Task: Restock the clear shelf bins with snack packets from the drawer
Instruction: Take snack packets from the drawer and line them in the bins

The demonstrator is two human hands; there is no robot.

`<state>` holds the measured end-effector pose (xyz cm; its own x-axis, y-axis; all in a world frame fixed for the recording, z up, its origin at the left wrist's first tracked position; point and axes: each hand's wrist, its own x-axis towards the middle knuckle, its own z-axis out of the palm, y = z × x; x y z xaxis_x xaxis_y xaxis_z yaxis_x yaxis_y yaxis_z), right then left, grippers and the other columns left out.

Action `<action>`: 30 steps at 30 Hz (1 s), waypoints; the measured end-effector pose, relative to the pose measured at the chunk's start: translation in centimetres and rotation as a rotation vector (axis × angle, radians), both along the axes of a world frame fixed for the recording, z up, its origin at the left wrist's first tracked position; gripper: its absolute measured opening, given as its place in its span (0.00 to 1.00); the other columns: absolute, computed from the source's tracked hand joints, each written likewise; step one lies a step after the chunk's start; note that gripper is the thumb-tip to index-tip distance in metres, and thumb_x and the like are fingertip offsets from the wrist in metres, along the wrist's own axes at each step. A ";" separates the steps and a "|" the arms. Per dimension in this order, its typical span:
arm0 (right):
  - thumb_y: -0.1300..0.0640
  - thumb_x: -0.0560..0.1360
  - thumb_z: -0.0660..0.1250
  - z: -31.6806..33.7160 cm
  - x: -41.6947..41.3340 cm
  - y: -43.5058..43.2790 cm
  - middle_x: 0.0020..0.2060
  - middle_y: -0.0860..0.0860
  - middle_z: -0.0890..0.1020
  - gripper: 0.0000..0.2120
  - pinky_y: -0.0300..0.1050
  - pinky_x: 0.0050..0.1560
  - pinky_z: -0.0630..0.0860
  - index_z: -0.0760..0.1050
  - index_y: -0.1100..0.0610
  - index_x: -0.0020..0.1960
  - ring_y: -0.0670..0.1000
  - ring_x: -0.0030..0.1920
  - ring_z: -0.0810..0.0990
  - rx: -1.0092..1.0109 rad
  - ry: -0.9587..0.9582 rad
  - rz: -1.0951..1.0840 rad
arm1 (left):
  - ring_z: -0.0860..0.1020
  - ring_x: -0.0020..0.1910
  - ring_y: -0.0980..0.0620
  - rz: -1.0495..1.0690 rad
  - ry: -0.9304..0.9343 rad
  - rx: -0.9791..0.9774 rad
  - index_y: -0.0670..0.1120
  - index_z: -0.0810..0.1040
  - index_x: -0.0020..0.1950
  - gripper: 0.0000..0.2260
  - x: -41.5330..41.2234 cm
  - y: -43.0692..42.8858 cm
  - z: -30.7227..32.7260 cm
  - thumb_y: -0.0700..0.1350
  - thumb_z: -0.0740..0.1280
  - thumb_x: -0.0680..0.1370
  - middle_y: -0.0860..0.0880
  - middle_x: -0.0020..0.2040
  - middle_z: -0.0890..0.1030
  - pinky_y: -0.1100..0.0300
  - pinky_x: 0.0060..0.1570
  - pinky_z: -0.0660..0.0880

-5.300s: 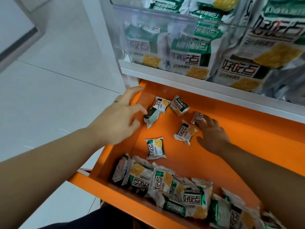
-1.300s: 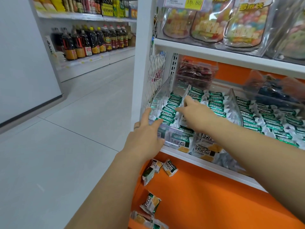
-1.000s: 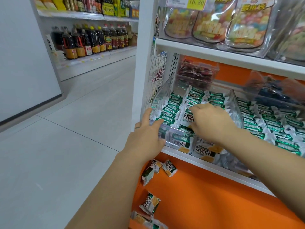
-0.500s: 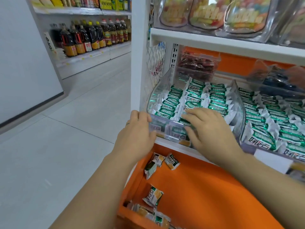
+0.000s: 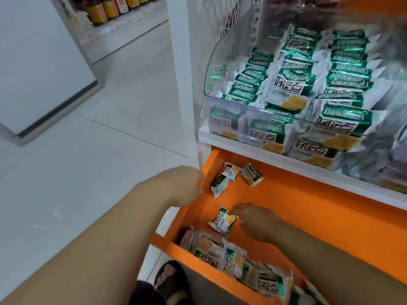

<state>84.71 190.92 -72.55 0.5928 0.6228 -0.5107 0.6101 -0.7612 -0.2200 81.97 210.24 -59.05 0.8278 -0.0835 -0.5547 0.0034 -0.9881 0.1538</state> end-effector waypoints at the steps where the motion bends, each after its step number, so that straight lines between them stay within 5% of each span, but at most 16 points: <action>1: 0.63 0.80 0.55 -1.0 0.1 0.3 0.76 0.52 0.59 0.26 0.51 0.68 0.66 0.58 0.51 0.76 0.55 0.73 0.61 -0.044 0.028 0.050 | 0.64 0.72 0.48 -0.002 -0.004 0.005 0.48 0.63 0.75 0.20 0.2 -0.1 -0.1 0.46 0.56 0.83 0.47 0.74 0.66 0.57 0.68 0.62; 6: 0.69 0.78 0.56 -5.8 0.6 1.7 0.78 0.53 0.48 0.32 0.51 0.68 0.66 0.52 0.50 0.78 0.57 0.76 0.53 -0.094 -0.010 0.226 | 0.68 0.69 0.47 0.010 -0.039 0.035 0.50 0.66 0.73 0.18 0.7 -0.4 -0.4 0.46 0.56 0.83 0.47 0.72 0.69 0.56 0.65 0.65; 11: 0.61 0.80 0.56 -8.2 1.7 1.6 0.72 0.52 0.64 0.23 0.47 0.67 0.63 0.60 0.53 0.74 0.53 0.71 0.61 -0.084 -0.097 0.233 | 0.70 0.67 0.47 0.051 -0.092 0.048 0.51 0.68 0.72 0.18 1.1 -0.6 -1.0 0.46 0.56 0.82 0.47 0.69 0.71 0.54 0.65 0.68; 15: 0.54 0.76 0.64 -8.0 2.3 0.6 0.69 0.54 0.66 0.24 0.47 0.69 0.58 0.65 0.55 0.71 0.54 0.71 0.60 -0.063 -0.150 0.172 | 0.70 0.66 0.48 0.064 -0.121 0.054 0.50 0.69 0.71 0.17 1.1 -0.6 -1.0 0.46 0.56 0.82 0.48 0.68 0.72 0.55 0.64 0.68; 21: 0.53 0.68 0.72 -5.6 5.7 2.6 0.77 0.51 0.40 0.32 0.55 0.74 0.45 0.66 0.53 0.70 0.55 0.77 0.40 0.024 -0.237 0.156 | 0.70 0.67 0.49 0.064 -0.131 0.063 0.50 0.71 0.70 0.16 1.2 -0.8 -1.1 0.49 0.57 0.82 0.49 0.68 0.73 0.55 0.65 0.68; 27: 0.47 0.70 0.71 -5.7 5.7 3.4 0.75 0.56 0.57 0.37 0.55 0.76 0.43 0.60 0.55 0.74 0.57 0.77 0.45 -0.084 -0.256 0.195 | 0.66 0.70 0.50 0.065 -0.115 0.052 0.53 0.66 0.73 0.19 1.3 -0.7 -1.2 0.49 0.58 0.82 0.51 0.72 0.69 0.56 0.67 0.64; 30: 0.50 0.71 0.70 -6.2 3.9 1.7 0.71 0.57 0.61 0.33 0.50 0.75 0.46 0.61 0.56 0.72 0.58 0.74 0.56 -0.075 -0.192 0.221 | 0.65 0.71 0.51 0.066 -0.115 0.046 0.54 0.64 0.74 0.20 1.3 -0.5 -1.2 0.50 0.58 0.82 0.51 0.73 0.67 0.57 0.67 0.63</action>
